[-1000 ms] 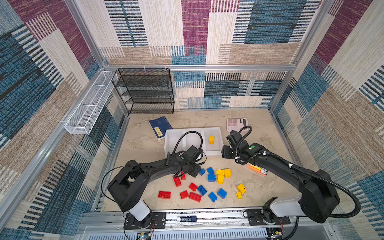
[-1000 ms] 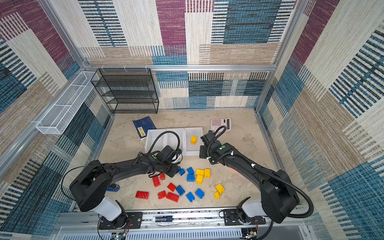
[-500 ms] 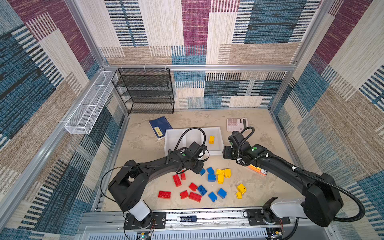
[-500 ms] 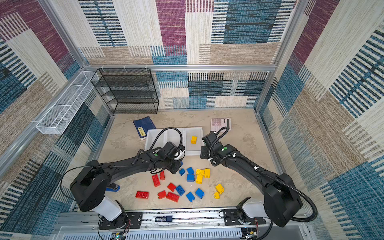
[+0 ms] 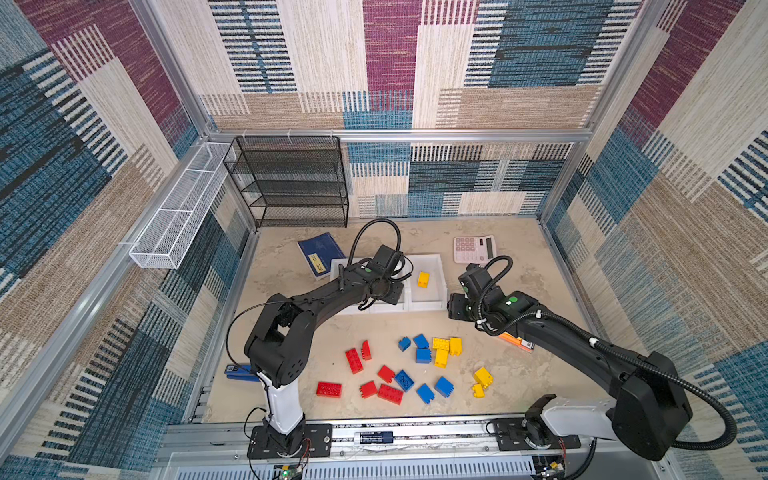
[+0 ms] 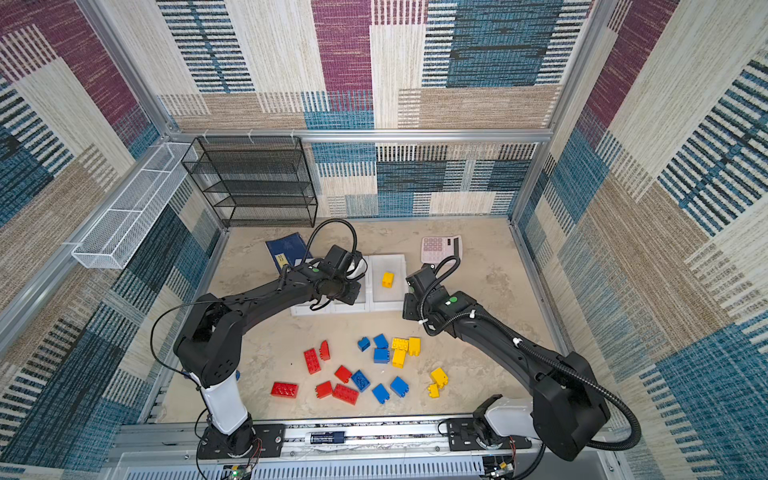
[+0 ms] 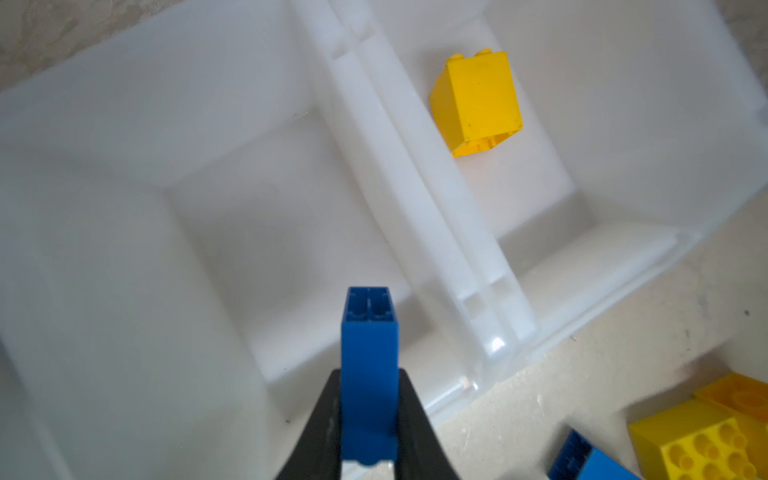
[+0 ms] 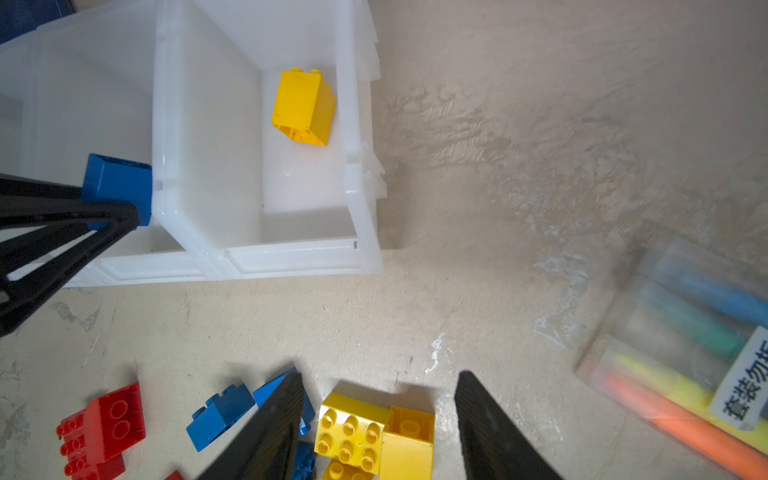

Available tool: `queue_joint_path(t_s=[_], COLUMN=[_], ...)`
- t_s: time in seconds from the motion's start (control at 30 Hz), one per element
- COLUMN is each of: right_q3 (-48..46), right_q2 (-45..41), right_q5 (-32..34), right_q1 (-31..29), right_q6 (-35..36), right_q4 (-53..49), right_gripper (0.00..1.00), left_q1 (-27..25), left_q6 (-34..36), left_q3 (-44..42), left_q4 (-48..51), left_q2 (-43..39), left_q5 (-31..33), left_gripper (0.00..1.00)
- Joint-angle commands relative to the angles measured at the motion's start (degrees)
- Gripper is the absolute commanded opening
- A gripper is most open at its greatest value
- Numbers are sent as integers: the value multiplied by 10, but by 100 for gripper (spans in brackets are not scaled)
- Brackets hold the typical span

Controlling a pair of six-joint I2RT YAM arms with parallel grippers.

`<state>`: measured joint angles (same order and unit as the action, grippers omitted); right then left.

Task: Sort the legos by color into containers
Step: 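Grasp a blue brick with the left gripper and drop it mid-compartment, then drop a red brick in the near compartment while the right gripper lowers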

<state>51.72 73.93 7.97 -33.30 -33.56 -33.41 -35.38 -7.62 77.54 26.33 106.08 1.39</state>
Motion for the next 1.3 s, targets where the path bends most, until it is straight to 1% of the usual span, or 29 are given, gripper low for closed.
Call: queue_joint_path(t_s=[0.0, 0.1, 0.17, 0.23, 0.33, 0.43, 0.5, 0.6, 0.77, 0.9, 1.17, 1.27], right_q3=[-7, -7, -7, -7, -10, -18, -20, -17, -12, -12, -17, -17], right_q2=[-11, -12, -10, -7, -4, -1, 6, 21, 38, 44, 40, 39], right_q5=[1, 2, 1, -1, -4, -10, -14, -23, -32, -36, -33, -31], right_q1=[0, 0, 0, 1, 0, 0, 1, 0, 1, 0, 0, 1], right_q6=[-10, -8, -7, -6, -6, -6, -6, 1, 7, 7, 6, 5], right_q4=[1, -1, 2, 5, 11, 21, 26, 34, 41, 43, 40, 39], right_gripper=[63, 64, 64, 64, 64, 64, 64, 64, 64, 64, 64, 64], left_q1=[1, 1, 1, 0, -1, -2, -3, -12, -20, -31, -43, -53], left_q6=[-15, -25, -32, -46, -82, -128, -161, -198, -229, -230, -233, -228], left_q3=[4, -22, -45, -64, -117, -188, -233, -273, -295, -286, -283, -278], left_q4=[27, 29, 31, 55, 83, 98, 99, 98, 87, 80, 69, 68], left_q2=[-7, -43, -75, -105, -161, -224, -260, -286, -276, -246, -189, -173], left_q5=[26, 39, 47, 51, 45, 47, 32, 19, -7, -14, -12, -4], left_gripper=[50, 56, 57, 58, 57, 57, 57, 56, 56, 56, 42, 33])
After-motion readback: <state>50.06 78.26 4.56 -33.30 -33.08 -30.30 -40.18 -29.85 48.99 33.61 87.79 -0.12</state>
